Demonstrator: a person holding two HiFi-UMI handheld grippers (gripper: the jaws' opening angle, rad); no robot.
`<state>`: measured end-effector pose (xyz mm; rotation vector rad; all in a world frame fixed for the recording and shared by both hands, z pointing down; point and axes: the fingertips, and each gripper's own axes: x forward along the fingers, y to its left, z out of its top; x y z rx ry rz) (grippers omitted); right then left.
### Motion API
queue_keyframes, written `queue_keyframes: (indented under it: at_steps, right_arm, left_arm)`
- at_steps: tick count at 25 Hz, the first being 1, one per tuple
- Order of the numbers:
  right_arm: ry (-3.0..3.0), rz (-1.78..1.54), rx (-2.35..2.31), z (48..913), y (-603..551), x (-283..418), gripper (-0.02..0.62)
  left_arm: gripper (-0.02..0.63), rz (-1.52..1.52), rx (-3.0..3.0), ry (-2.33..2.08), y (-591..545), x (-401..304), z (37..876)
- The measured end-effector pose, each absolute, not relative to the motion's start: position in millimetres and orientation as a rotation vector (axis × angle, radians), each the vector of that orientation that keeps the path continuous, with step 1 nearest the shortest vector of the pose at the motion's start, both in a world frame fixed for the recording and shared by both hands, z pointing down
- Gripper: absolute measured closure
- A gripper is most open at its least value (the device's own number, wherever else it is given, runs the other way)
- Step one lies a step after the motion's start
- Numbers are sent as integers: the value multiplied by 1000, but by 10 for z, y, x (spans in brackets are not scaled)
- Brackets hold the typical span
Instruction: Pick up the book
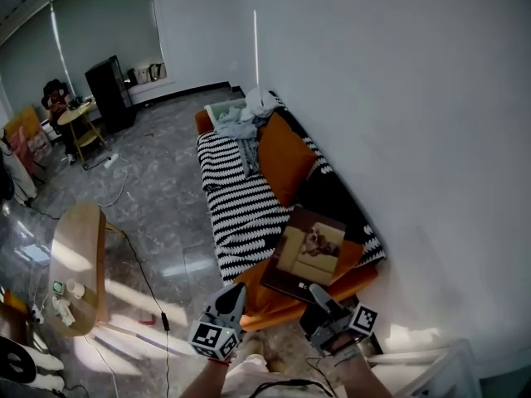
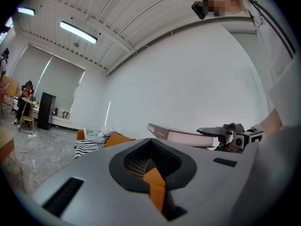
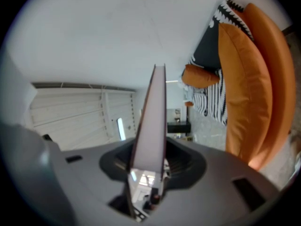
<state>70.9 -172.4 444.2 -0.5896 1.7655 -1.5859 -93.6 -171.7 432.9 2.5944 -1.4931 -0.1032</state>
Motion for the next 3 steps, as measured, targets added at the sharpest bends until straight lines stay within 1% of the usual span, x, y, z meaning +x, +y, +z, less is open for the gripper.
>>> queue_keyframes:
  at_steps: [3]
  right_arm:
    - [1759, -1585, -595, 4466, -1678, 782, 428]
  left_arm:
    - [583, -97, 2601, -1486, -1677, -866, 4342]
